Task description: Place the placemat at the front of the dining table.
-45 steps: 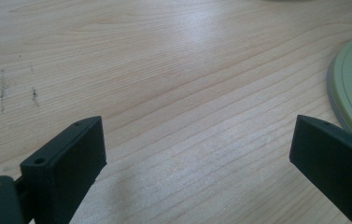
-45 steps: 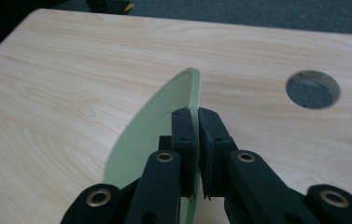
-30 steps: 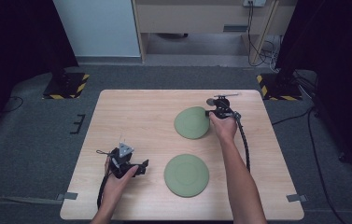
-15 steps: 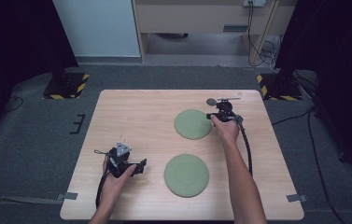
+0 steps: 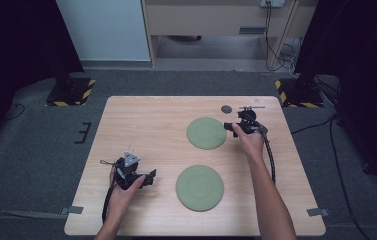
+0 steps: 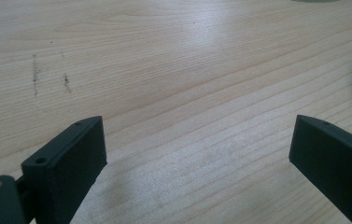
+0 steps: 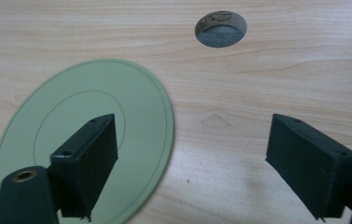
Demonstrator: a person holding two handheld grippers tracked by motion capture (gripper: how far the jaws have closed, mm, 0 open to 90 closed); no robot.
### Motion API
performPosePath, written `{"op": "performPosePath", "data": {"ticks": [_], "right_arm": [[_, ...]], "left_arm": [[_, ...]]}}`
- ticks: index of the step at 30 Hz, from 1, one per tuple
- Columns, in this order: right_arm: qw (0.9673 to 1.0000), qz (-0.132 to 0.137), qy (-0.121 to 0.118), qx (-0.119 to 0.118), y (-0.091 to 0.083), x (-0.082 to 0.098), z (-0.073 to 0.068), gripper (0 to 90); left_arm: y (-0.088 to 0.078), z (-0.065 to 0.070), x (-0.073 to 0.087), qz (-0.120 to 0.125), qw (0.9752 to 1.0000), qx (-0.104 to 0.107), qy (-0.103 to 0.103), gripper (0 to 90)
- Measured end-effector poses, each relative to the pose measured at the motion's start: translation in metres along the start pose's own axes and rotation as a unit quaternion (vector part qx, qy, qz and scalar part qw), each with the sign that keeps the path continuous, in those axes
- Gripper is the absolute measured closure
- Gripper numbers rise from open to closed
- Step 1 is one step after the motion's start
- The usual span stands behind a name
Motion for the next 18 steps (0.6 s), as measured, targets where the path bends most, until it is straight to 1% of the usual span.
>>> {"op": "performPosePath", "data": {"ticks": [3, 4, 6, 12, 15, 18], "right_arm": [[0.9999, 0.0, -0.016, 0.001, -0.01, 0.002, -0.001, 13.4], [0.9998, 0.008, -0.018, -0.002, -0.017, 0.002, 0.0, 13.0], [0.9997, 0.016, -0.017, -0.008, -0.024, 0.002, 0.001, 12.4], [0.9993, 0.026, -0.022, -0.016, -0.043, 0.009, 0.004, 10.6], [0.9989, 0.026, -0.03, -0.025, -0.05, 0.015, 0.003, 9.8], [0.9986, 0.029, -0.031, -0.033, -0.057, 0.023, 0.002, 9.4]], "left_arm": [[0.0, -0.001, 0.0, -0.002, 1.0, -0.001, 0.001, 3.3], [0.0, -0.001, 0.0, -0.002, 1.0, -0.001, 0.001, 3.3], [0.001, -0.001, 0.0, -0.003, 1.0, -0.002, 0.001, 3.2], [0.002, -0.002, 0.001, -0.007, 0.9999, -0.005, 0.005, 3.2], [0.002, -0.002, 0.001, -0.009, 0.9999, -0.006, 0.007, 3.2], [0.003, -0.004, 0.002, -0.01, 0.9999, -0.007, 0.007, 3.2]]}}
Point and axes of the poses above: each handheld gripper's, and its own axes: y roughly forward along the jaws, x roughly out of its underside, z roughly to its right, the point moved 8 cm from there along y, roughly forward along the jaws, and after that the axes turned 9 degrees about x, right-handed, at the moved point
